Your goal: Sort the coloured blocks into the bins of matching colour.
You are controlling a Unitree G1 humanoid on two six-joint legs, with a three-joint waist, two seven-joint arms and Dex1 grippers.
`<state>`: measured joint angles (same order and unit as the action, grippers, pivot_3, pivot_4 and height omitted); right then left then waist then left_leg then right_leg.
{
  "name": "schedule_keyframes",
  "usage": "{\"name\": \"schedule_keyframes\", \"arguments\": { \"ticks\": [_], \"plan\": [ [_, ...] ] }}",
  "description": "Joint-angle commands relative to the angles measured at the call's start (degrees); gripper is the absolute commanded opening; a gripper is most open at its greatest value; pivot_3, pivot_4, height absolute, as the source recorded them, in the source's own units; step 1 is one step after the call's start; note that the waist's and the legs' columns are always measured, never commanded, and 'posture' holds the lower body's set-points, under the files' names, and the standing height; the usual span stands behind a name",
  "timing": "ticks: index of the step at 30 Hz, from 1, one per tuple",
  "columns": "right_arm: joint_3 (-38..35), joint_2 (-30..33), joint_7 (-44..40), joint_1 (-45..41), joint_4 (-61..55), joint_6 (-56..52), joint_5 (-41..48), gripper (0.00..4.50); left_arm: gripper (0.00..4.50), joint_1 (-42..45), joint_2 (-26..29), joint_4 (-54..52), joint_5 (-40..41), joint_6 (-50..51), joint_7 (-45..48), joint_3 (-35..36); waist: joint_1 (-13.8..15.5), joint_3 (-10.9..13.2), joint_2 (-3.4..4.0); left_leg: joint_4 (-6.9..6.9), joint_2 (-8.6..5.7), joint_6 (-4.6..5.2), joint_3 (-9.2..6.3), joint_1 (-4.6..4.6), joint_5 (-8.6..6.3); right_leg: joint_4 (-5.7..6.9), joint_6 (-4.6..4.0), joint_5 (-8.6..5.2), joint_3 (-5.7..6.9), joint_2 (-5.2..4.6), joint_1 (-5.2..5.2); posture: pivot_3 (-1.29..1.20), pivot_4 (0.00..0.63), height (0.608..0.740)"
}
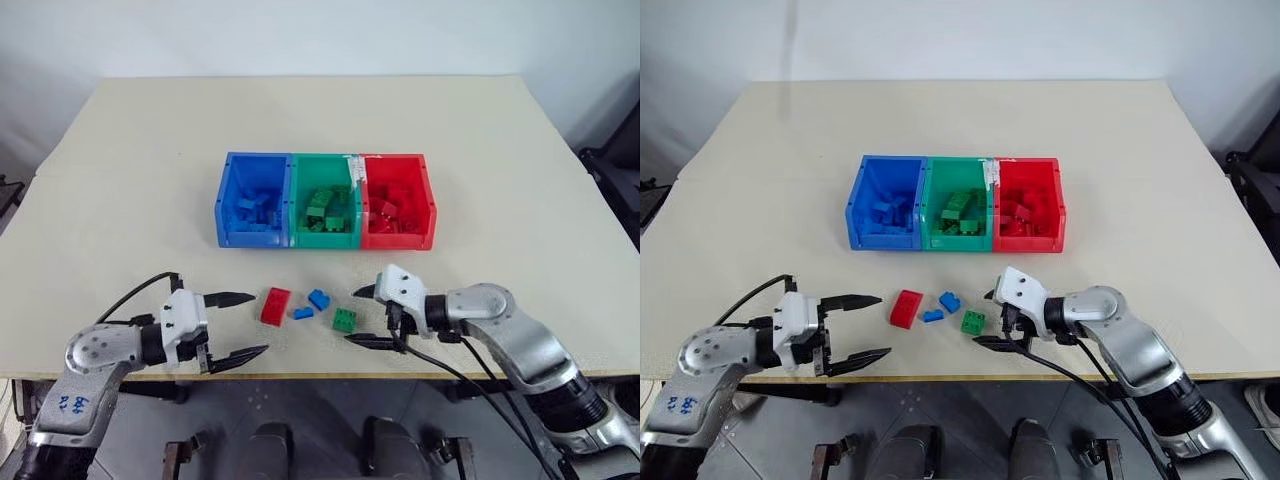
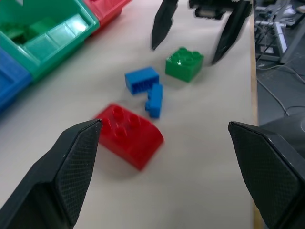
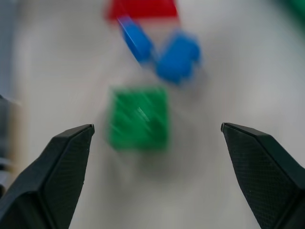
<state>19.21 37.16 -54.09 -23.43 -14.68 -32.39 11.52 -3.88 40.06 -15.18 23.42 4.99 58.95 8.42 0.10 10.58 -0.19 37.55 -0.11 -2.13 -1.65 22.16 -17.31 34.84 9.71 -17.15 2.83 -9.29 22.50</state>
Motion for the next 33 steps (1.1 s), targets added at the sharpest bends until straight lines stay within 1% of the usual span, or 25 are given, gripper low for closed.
{"name": "schedule_keyframes", "arguments": {
  "ticks": [1,2,3,9,14,16,19,21,23,24,26,27,31,33],
  "plan": [
    [0.42,-0.57,-0.65,-0.85,0.85,0.82,-0.60,3.16,4.50,-0.85,0.08,-3.81,1.00,0.06,-1.60,1.68,0.02,-0.01,-0.02,0.01,0.00,0.00,-0.01,0.00,0.00,0.02,0.00,0.00,0.01,0.00,0.00,0.00,0.150,0.740],
    [0.53,-0.68,-1.07,-1.05,0.88,1.00,-0.46,2.75,4.50,-1.09,-0.05,-4.18,0.98,0.16,-2.00,1.80,0.01,-0.01,-0.02,0.01,0.00,0.00,-0.01,0.00,0.00,0.02,0.00,0.00,0.01,0.00,-0.01,0.00,0.150,0.740],
    [0.50,-0.85,-1.61,-1.23,0.92,1.11,-0.07,2.47,4.50,-1.17,-0.20,-4.41,0.83,0.15,-2.44,1.85,-0.02,-0.01,-0.02,0.01,0.00,0.00,-0.01,0.00,0.00,0.02,0.00,0.00,0.01,0.00,-0.01,0.00,0.150,0.740],
    [-2.61,-3.17,-3.02,-2.53,2.40,1.72,3.18,0.44,4.50,-1.92,-0.65,-5.20,0.75,-0.24,-4.58,2.70,-0.16,-0.01,-0.02,-0.02,0.01,0.00,-0.01,0.00,0.00,0.01,0.00,0.00,0.01,0.01,0.01,0.00,0.150,0.740],
    [-4.17,-1.86,-5.92,-4.05,5.36,5.12,3.13,0.44,4.50,-3.00,-0.73,-5.27,0.48,-0.71,-5.58,3.92,-0.16,-0.01,-0.02,-0.03,0.01,0.00,0.00,0.00,0.00,0.00,0.00,0.00,0.01,0.01,0.01,0.00,0.150,0.740],
    [-4.51,-0.40,-8.13,-5.20,6.22,3.69,3.87,0.44,4.50,-3.19,-0.70,-5.34,0.62,-0.48,-5.80,4.09,-0.17,-0.01,-0.02,-0.02,0.00,0.00,0.00,0.00,0.00,0.00,0.00,0.00,0.01,0.00,0.01,0.00,0.150,0.740],
    [-4.46,0.79,-12.99,-6.38,6.52,4.46,5.85,1.02,4.50,-3.05,-0.53,-5.34,0.83,-0.11,-5.86,3.88,-0.08,-0.01,-0.02,-0.02,0.00,0.01,0.00,0.01,-0.01,-0.01,0.00,0.00,0.01,0.00,0.00,0.00,0.150,0.740],
    [-3.94,0.45,-15.58,-7.16,7.14,7.36,6.02,1.65,4.50,-2.91,-0.37,-5.25,0.86,-0.05,-5.69,3.74,-0.14,-0.01,-0.02,-0.02,0.01,0.01,0.01,0.00,-0.01,-0.01,0.00,0.00,0.01,0.01,0.00,0.00,0.150,0.740],
    [-3.12,-0.63,-16.15,-8.29,8.46,9.14,5.06,2.29,4.50,-2.68,-0.33,-5.01,0.75,-0.16,-5.58,3.63,-0.29,-0.01,-0.02,-0.03,0.01,0.01,0.01,0.00,-0.01,-0.01,0.00,0.00,0.01,0.01,0.01,0.00,0.150,0.740],
    [-2.33,-0.94,-16.86,-8.72,9.01,9.77,4.54,2.75,4.50,-2.62,-0.32,-4.95,0.68,-0.24,-5.54,3.60,-0.32,-0.01,-0.02,-0.04,0.01,0.01,0.01,-0.01,0.00,-0.01,0.00,0.00,0.01,0.01,0.01,0.00,0.150,0.740],
    [-0.34,-1.89,-16.95,-9.40,9.91,10.57,2.80,3.39,4.50,-2.43,-0.32,-4.90,0.51,-0.35,-5.53,3.49,-0.33,-0.01,-0.02,-0.04,0.01,0.01,0.02,-0.02,0.00,0.00,0.00,0.00,0.01,0.01,0.02,0.00,0.150,0.740],
    [0.69,-2.77,-16.32,-9.52,10.07,10.43,2.01,3.63,4.50,-2.49,-0.33,-5.11,0.52,-0.29,-5.61,3.52,-0.29,-0.01,-0.02,-0.04,0.01,0.00,0.01,-0.01,0.00,0.00,0.00,0.00,0.01,0.01,0.02,0.00,0.150,0.740],
    [2.91,-4.82,-16.15,-9.55,11.36,12.82,-0.40,3.63,4.50,-2.79,-0.32,-5.56,0.66,-0.07,-5.71,3.66,-0.28,-0.01,-0.02,-0.04,0.01,0.00,0.01,0.00,0.00,-0.01,0.00,0.00,0.01,0.01,0.03,0.00,0.150,0.740],
    [3.80,-6.39,-15.06,-10.26,14.41,15.54,-2.38,3.63,4.50,-2.83,-0.29,-5.66,0.75,0.08,-5.68,3.64,-0.28,-0.01,-0.03,-0.04,0.01,0.00,0.02,0.00,0.00,-0.01,0.00,0.00,0.01,0.01,0.03,0.00,0.150,0.740]
  ]
}}
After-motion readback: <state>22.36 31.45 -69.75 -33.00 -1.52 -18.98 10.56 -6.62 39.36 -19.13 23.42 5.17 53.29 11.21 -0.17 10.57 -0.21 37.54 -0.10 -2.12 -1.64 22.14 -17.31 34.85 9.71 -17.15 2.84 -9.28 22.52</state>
